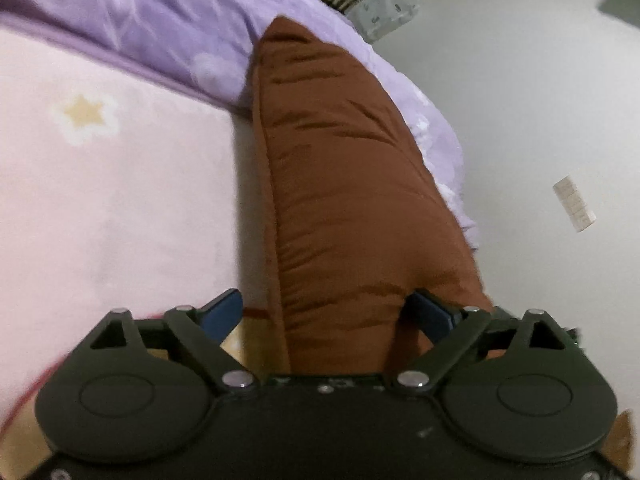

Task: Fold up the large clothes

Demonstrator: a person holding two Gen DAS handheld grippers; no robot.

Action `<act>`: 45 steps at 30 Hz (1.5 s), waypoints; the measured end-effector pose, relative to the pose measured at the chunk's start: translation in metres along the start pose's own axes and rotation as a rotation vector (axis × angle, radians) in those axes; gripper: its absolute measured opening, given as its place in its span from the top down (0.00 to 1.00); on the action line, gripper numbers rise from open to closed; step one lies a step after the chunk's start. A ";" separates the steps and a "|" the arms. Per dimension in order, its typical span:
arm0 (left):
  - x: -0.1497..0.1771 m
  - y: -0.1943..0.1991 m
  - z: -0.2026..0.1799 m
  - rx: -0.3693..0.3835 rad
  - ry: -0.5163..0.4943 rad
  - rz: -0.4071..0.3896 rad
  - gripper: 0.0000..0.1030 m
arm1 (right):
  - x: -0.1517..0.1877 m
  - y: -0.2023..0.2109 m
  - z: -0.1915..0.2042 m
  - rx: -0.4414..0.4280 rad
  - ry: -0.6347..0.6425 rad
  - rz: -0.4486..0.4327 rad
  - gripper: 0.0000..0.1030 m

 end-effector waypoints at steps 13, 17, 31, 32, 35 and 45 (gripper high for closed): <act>-0.023 -0.035 0.003 0.176 0.019 0.094 0.02 | -0.022 -0.019 0.002 -0.065 0.058 0.067 0.00; -0.031 -0.043 -0.001 0.174 0.003 0.124 0.00 | -0.027 -0.025 0.004 -0.074 0.080 0.091 0.00; -0.030 -0.043 -0.025 0.128 -0.026 0.133 0.04 | -0.018 -0.022 0.012 -0.093 0.045 0.072 0.43; -0.029 -0.041 -0.029 0.119 -0.030 0.130 0.04 | -0.018 -0.022 0.014 -0.092 0.042 0.070 0.46; -0.029 -0.035 -0.037 0.125 -0.033 0.119 0.06 | -0.015 -0.014 0.026 -0.108 0.051 0.058 0.54; -0.012 0.071 -0.067 0.103 -0.110 0.000 0.07 | 0.009 0.000 0.116 -0.155 0.158 0.042 0.57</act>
Point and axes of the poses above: each gripper's, at about its wrist camera, not at the fingertips, and y roughly against the way its jaws point, z to its left, x to its underside, the point moved 4 cm from there along -y, roughly the way its jaws point, and after that the axes turned 12 degrees about z, right-handed, at the moved point
